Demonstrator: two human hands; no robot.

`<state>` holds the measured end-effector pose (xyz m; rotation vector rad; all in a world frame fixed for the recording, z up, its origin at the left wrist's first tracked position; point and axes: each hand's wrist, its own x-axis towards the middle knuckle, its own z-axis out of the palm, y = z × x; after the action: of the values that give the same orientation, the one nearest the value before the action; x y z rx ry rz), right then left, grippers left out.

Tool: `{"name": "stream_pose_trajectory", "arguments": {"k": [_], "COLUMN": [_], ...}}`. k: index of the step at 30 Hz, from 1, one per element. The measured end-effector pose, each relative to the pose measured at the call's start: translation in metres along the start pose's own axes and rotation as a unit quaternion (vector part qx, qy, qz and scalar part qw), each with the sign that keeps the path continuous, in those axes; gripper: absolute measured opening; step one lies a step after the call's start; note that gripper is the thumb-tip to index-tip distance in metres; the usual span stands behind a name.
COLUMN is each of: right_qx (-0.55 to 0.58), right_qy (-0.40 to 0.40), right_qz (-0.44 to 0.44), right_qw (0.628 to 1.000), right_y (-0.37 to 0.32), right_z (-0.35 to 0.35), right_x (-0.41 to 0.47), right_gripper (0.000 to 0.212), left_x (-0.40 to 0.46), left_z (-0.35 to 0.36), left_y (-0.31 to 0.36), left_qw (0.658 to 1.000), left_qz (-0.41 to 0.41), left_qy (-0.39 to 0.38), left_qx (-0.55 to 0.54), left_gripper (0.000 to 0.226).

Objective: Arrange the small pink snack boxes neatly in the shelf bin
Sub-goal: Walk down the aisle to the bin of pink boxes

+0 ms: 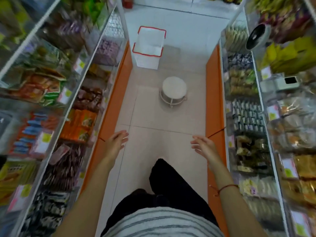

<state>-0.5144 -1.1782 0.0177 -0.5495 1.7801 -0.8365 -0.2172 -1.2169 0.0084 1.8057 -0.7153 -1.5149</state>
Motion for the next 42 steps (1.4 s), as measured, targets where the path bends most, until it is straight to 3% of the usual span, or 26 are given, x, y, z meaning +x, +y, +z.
{"name": "stream_pose_trajectory", "arguments": {"k": [11,22,28,31,37,42], "right_qx": [-0.077,-0.049,-0.06,-0.097,-0.229,-0.367], "right_qy": [-0.049,0.005,-0.019,-0.056,-0.166,-0.277], "right_qz": [-0.001,0.009,0.006,-0.008,-0.053,-0.097], "right_qw": [0.996,0.999,0.998,0.994,0.958,0.883], "right_y": [-0.147,-0.258,-0.333,-0.376,-0.464,-0.52], "right_z": [0.056,0.109,0.136,0.154,0.218,0.302], "right_x": [0.188,0.313,0.382,0.423,0.504,0.557], "right_gripper": [0.008,0.015,0.015,0.017,0.018,0.015], "left_x": [0.167,0.331,0.404,0.434,0.478,0.508], "left_z": [0.03,0.056,0.071,0.079,0.073,0.055], "left_y": [0.127,0.26,0.319,0.338,0.364,0.374], "left_qw": [0.997,0.999,0.997,0.992,0.983,0.968], "left_qz": [-0.023,0.0,-0.008,-0.028,-0.068,-0.095], "left_qy": [0.07,0.037,0.059,0.088,0.129,0.208], "left_qx": [-0.026,-0.023,-0.057,-0.082,-0.109,-0.105], "left_gripper": [0.028,0.032,0.016,0.02,0.013,0.022]}}
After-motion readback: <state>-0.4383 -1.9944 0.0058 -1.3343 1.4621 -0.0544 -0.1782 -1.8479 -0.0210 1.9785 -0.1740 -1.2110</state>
